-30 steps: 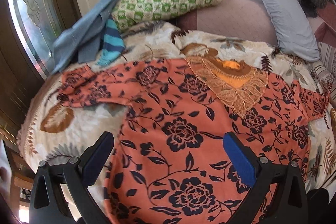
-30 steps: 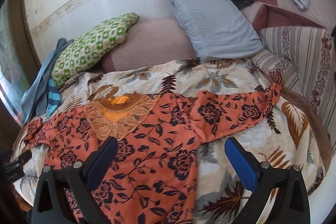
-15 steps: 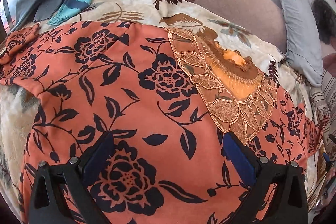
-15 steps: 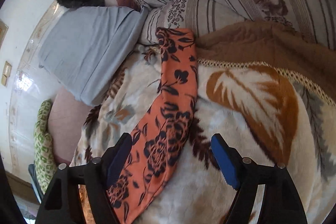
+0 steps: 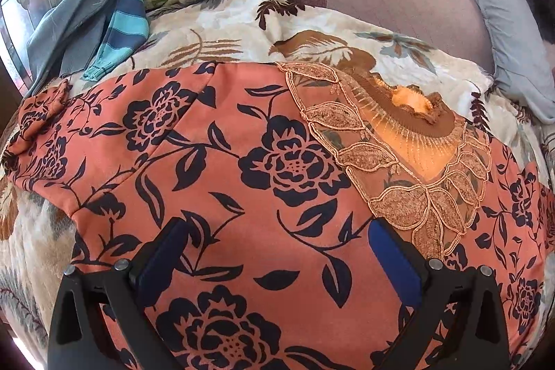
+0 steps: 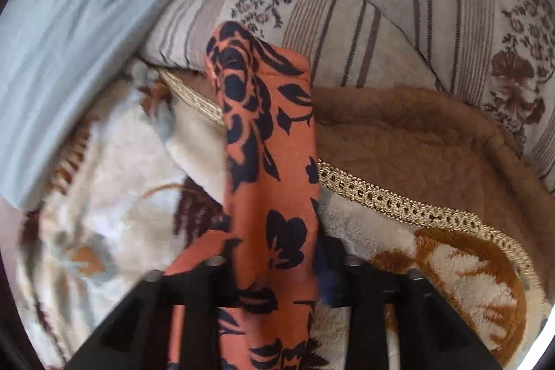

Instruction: Fold small clothes

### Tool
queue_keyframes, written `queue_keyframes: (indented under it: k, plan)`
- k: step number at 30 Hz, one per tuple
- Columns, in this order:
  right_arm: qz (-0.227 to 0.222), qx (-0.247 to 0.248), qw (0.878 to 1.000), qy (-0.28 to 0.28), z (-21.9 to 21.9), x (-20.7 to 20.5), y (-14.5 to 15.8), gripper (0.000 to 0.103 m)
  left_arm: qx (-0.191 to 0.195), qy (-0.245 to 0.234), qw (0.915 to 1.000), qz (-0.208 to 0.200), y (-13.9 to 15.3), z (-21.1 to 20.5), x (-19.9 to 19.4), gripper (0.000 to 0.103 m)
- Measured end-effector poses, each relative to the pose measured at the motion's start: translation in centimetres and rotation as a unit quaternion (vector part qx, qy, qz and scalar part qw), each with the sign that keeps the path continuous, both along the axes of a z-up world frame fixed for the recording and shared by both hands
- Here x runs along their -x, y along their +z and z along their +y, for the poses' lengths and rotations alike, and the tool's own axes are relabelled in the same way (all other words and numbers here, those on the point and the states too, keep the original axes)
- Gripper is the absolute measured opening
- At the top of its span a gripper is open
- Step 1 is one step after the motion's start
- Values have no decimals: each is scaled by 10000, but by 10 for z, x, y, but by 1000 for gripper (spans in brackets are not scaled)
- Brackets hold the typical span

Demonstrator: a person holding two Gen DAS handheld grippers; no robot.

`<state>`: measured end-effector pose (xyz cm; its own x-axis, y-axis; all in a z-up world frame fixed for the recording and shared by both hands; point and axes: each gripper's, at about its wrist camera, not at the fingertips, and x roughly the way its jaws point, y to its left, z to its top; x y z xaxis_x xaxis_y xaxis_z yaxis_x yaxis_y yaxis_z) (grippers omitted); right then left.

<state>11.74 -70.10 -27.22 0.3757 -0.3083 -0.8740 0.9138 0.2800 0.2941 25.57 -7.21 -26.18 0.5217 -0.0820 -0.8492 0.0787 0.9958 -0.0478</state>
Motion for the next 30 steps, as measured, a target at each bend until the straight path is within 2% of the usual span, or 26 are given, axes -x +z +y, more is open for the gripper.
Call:
queue_keyframes:
  k: [3, 6, 8, 11, 15, 19, 22, 24, 25, 26, 27, 28, 30]
  plan:
    - [-1289, -160, 9913, 227, 9, 22, 20, 10, 78, 45, 10000, -36, 6, 5, 1, 103]
    - [-2252, -305, 9713, 704, 31, 25, 50, 10, 143, 172, 9996, -182, 18, 15, 2, 103]
    - [-2761, -463, 9526, 1189, 58, 16, 72, 10, 163, 328, 9987, -355, 28, 27, 1, 103]
    - [-2972, -603, 9314, 2013, 118, -19, 104, 10, 83, 669, 9956, -647, 44, 51, -2, 103]
    - [-2961, -690, 8970, 3209, 230, -72, 130, 10, -228, 1192, 9881, -945, 58, 90, -9, 103]
    - [-2677, -889, 8710, 4022, 356, -115, 119, 14, -384, 1794, 9766, -1119, 67, 139, -14, 103]
    - [-1886, -892, 8599, 4658, 454, -144, 94, 16, -381, 2210, 9686, -1075, 68, 175, -16, 103]
    - [-1263, -835, 8426, 5168, 519, -150, 67, 20, -396, 2407, 9647, -987, 67, 191, -17, 103]
    - [-892, -600, 8308, 5461, 548, -151, 55, 20, -408, 2491, 9631, -933, 65, 199, -17, 103]
    - [-425, -129, 8159, 5764, 576, -152, 47, 20, -413, 2549, 9621, -877, 64, 204, -18, 103]
    - [46, 528, 7926, 6074, 603, -152, 41, 20, -418, 2580, 9617, -830, 62, 207, -18, 103]
    - [419, 1192, 7634, 6334, 626, -148, 36, 20, -422, 2595, 9616, -793, 60, 209, -19, 103]
    - [816, 2223, 7075, 6659, 656, -134, 29, 21, -430, 2592, 9621, -724, 58, 211, -21, 103]
